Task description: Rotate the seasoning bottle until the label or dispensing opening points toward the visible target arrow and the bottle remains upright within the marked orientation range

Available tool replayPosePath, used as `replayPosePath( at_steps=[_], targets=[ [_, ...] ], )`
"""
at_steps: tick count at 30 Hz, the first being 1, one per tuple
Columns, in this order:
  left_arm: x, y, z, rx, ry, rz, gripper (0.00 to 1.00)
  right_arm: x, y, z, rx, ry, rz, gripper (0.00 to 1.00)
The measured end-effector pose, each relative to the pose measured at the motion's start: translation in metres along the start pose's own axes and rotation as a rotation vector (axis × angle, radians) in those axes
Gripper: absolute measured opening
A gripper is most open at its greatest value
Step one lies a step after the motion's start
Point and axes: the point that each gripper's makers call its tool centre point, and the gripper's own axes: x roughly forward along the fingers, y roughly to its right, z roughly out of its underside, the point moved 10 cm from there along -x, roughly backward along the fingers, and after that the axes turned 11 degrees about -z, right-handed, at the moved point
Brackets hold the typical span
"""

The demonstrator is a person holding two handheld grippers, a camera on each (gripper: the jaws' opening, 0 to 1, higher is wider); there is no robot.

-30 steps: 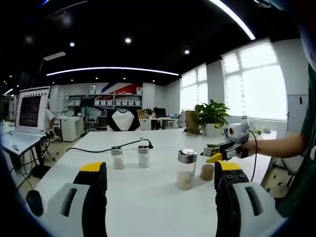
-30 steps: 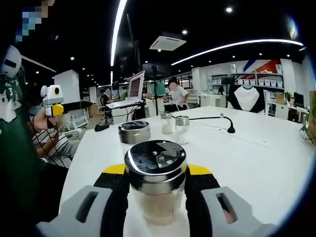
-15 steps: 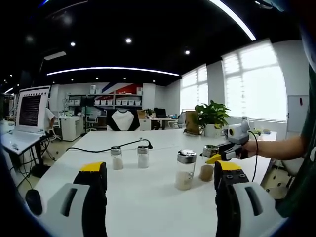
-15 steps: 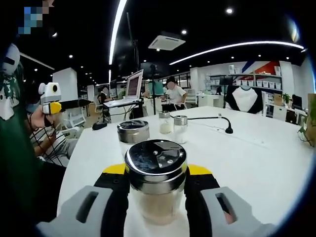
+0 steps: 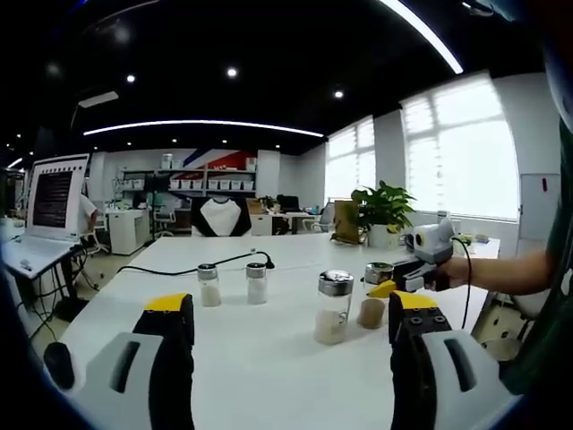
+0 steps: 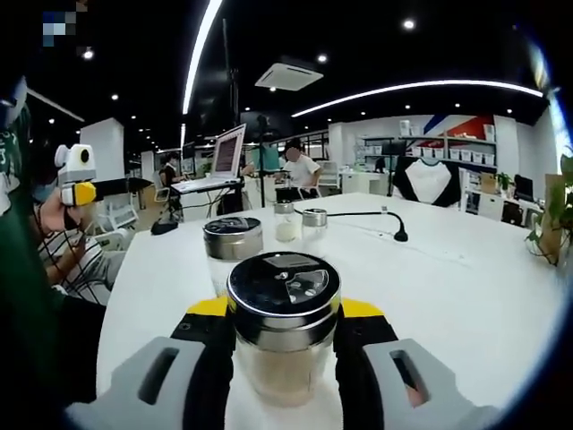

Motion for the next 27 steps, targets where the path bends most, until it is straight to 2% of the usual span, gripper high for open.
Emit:
replayPosePath(
  at_steps=[7, 12, 27],
  targets=[
    [-0.0006, -0.0018, 0.0017, -0.009, 0.001, -0.003, 0.95, 0.0026, -0.0021, -0.0013, 0.012, -0.010, 0.047, 0.42],
    [-0.0012, 0.0021, 0.0032, 0.028, -0.003, 0.004, 0.95, 0.0036, -0.0035, -0.0004, 0.018, 0.000, 0.082, 0.42],
    [-0.0006, 0.0001, 0.0026, 0.009, 0.005, 0.002, 0.95, 0.0079, -0.0088, 0.0008, 0.038, 0.019, 0.202, 0.42]
  ],
)
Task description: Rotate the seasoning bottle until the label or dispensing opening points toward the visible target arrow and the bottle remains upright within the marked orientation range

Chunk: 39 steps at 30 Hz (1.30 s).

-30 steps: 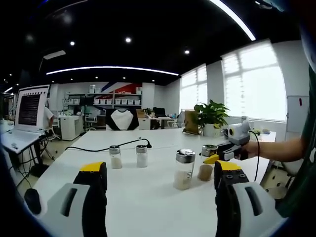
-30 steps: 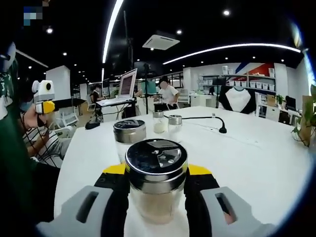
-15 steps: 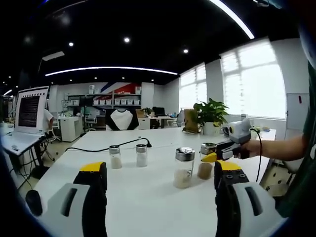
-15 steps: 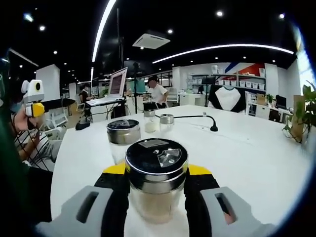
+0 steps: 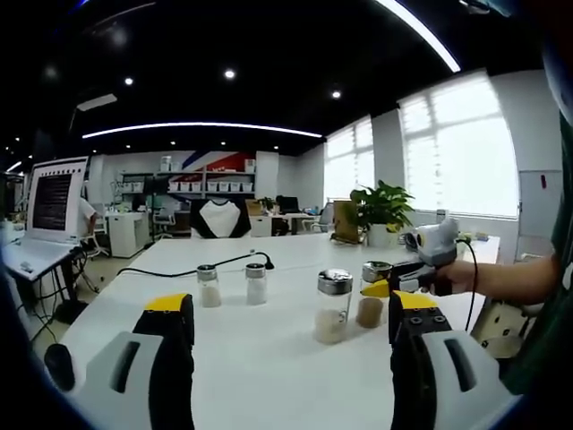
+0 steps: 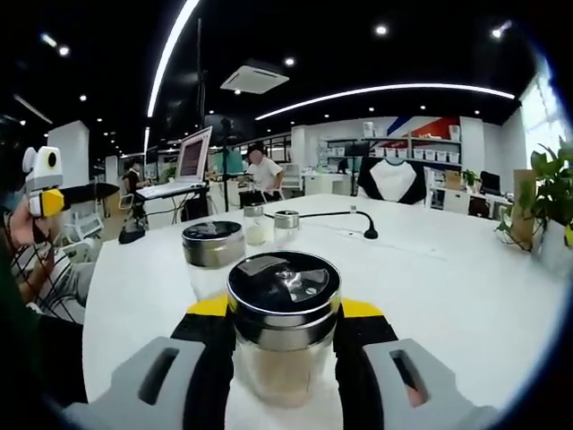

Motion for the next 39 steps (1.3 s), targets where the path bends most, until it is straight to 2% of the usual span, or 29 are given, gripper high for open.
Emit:
replayPosePath(
  at_steps=[18, 29, 39],
  targets=[
    [-0.002, 0.001, 0.001, -0.009, -0.005, -0.004, 0.95, 0.003, -0.006, 0.001, 0.004, 0.003, 0.133, 0.41],
    [-0.002, 0.006, -0.003, -0.002, 0.003, 0.020, 0.95, 0.006, -0.010, -0.001, 0.027, -0.031, 0.227, 0.42],
    [-0.004, 0.006, -0.002, -0.005, -0.003, 0.011, 0.94, 0.009, -0.015, -0.003, 0.060, -0.041, 0.324, 0.42]
  ],
)
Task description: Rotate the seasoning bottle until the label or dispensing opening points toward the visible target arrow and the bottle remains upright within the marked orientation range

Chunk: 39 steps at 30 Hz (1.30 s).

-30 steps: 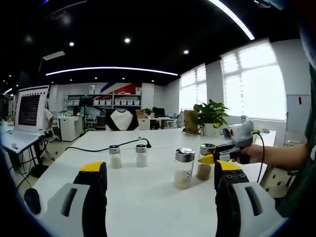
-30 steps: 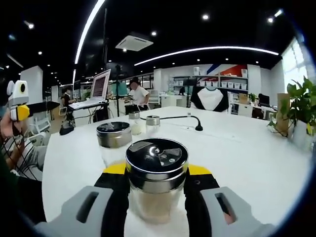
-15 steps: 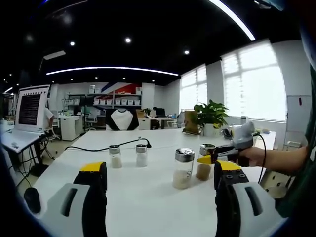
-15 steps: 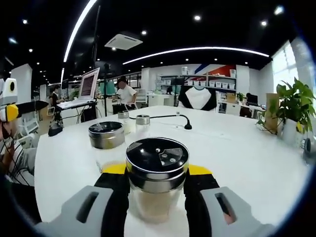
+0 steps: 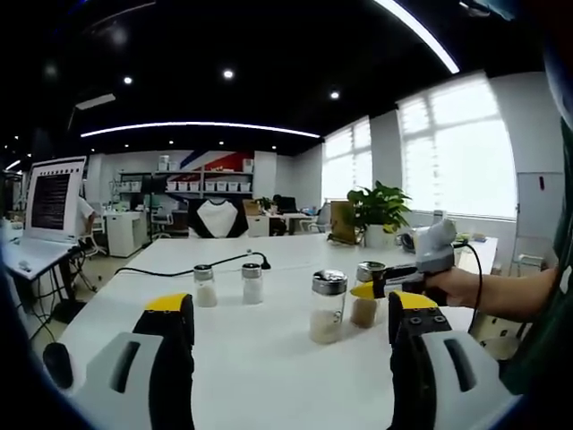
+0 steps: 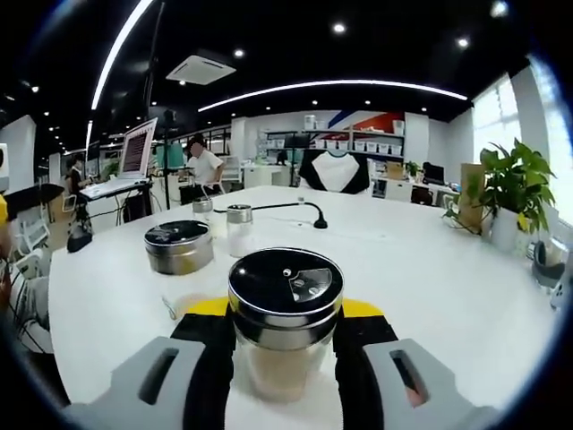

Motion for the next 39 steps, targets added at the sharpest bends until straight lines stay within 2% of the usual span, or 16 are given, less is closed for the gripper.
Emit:
replayPosePath(
  at_steps=[19, 30, 32, 35, 39],
  targets=[
    [-0.0042, -0.0005, 0.0001, 0.002, -0.001, -0.008, 0.95, 0.0002, -0.0097, -0.0016, 0.054, -0.038, 0.136, 0.42],
    [-0.0030, -0.0010, 0.0007, 0.000, -0.003, -0.010, 0.95, 0.0012, -0.0086, -0.0011, 0.055, -0.050, 0.139, 0.42],
    [-0.0029, -0.0013, 0.0007, 0.001, -0.003, -0.010, 0.95, 0.0008, -0.0082, -0.0022, -0.037, -0.070, 0.157, 0.45],
    [-0.0029, -0.0020, 0.0005, 0.000, -0.002, -0.011, 0.94, -0.0014, -0.0089, -0.0023, 0.019, -0.040, 0.146, 0.50],
    [-0.0030, -0.0031, 0.0006, 0.001, 0.000, -0.012, 0.94, -0.0026, -0.0078, -0.0023, 0.022, -0.048, 0.149, 0.51]
  ],
)
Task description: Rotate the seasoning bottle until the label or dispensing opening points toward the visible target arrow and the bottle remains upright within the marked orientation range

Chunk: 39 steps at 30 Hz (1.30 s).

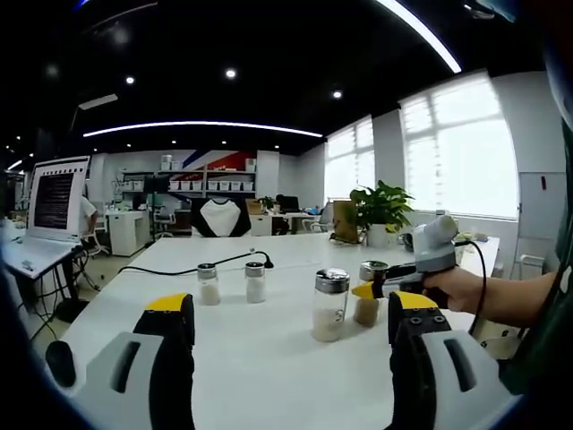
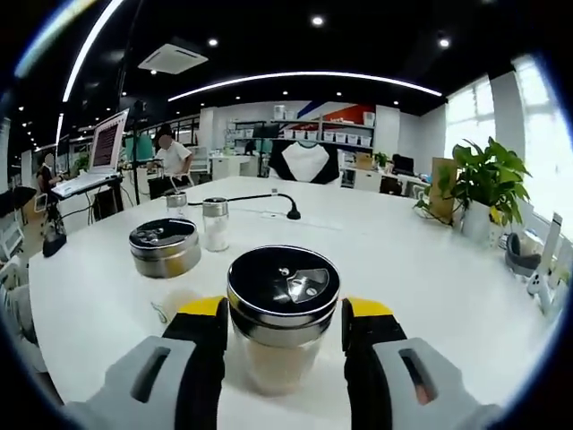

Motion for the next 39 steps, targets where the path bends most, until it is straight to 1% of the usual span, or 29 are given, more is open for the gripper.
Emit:
replayPosePath(
  at_steps=[4, 5, 7, 9, 12, 14, 17, 20, 21, 23, 26, 28, 29, 30, 32, 33, 34, 35, 37, 39],
  targets=[
    [0.000, -0.001, 0.000, -0.006, -0.002, -0.001, 0.94, -0.004, 0.003, -0.001, 0.004, -0.009, -0.005, 0.51],
    [0.000, -0.001, 0.000, -0.005, -0.002, 0.001, 0.94, -0.005, 0.003, -0.001, 0.019, -0.007, -0.020, 0.51],
    [0.000, 0.000, 0.000, 0.003, -0.002, 0.007, 0.94, -0.005, 0.001, -0.003, -0.001, -0.011, -0.065, 0.51],
    [0.001, 0.000, 0.000, 0.005, -0.005, 0.010, 0.94, -0.007, 0.000, -0.004, -0.031, -0.013, -0.071, 0.52],
    [0.002, -0.001, 0.000, 0.002, -0.005, 0.010, 0.94, -0.008, 0.001, -0.005, -0.049, -0.026, -0.082, 0.52],
    [0.002, -0.001, 0.000, 0.001, -0.002, 0.011, 0.94, -0.010, 0.005, -0.005, -0.046, -0.031, -0.102, 0.53],
    [0.002, -0.001, 0.001, -0.001, -0.004, 0.009, 0.94, -0.012, 0.009, -0.003, -0.041, -0.033, -0.114, 0.54],
    [0.001, -0.003, 0.002, -0.002, -0.009, 0.004, 0.94, -0.014, 0.013, -0.002, -0.066, -0.030, -0.145, 0.56],
    [0.001, -0.004, 0.002, -0.001, -0.009, 0.003, 0.94, -0.013, 0.014, -0.002, -0.083, -0.032, -0.180, 0.59],
    [0.001, -0.004, 0.002, 0.000, -0.010, 0.001, 0.94, -0.015, 0.018, -0.003, -0.079, -0.022, -0.215, 0.61],
    [0.001, -0.005, 0.003, -0.001, -0.010, -0.003, 0.94, -0.017, 0.022, -0.004, -0.102, -0.014, -0.250, 0.62],
    [0.001, -0.005, 0.003, -0.002, -0.011, -0.004, 0.94, -0.018, 0.026, -0.006, -0.130, -0.014, -0.288, 0.63],
    [0.002, -0.005, 0.003, -0.003, -0.012, -0.004, 0.94, -0.018, 0.026, -0.006, -0.128, -0.011, -0.292, 0.63],
    [0.002, -0.005, 0.003, -0.002, -0.012, -0.004, 0.94, -0.018, 0.027, -0.008, -0.119, -0.004, -0.323, 0.63],
    [0.002, -0.005, 0.004, -0.002, -0.012, -0.004, 0.94, -0.017, 0.030, -0.010, -0.116, -0.012, -0.357, 0.64],
    [0.002, -0.005, 0.004, -0.003, -0.012, -0.004, 0.94, -0.016, 0.030, -0.012, -0.137, -0.006, -0.400, 0.65],
    [0.002, -0.005, 0.004, -0.007, -0.013, -0.003, 0.94, -0.016, 0.030, -0.012, -0.151, -0.015, -0.440, 0.65],
    [0.002, -0.004, 0.004, -0.010, -0.013, -0.001, 0.94, -0.015, 0.030, -0.011, -0.147, -0.022, -0.451, 0.65],
    [0.003, -0.004, 0.004, -0.008, -0.012, 0.000, 0.94, -0.014, 0.031, -0.011, -0.151, -0.014, -0.499, 0.64],
    [0.002, -0.003, 0.003, -0.007, -0.012, 0.001, 0.94, -0.013, 0.033, -0.010, -0.157, -0.020, -0.520, 0.65]
  ],
)
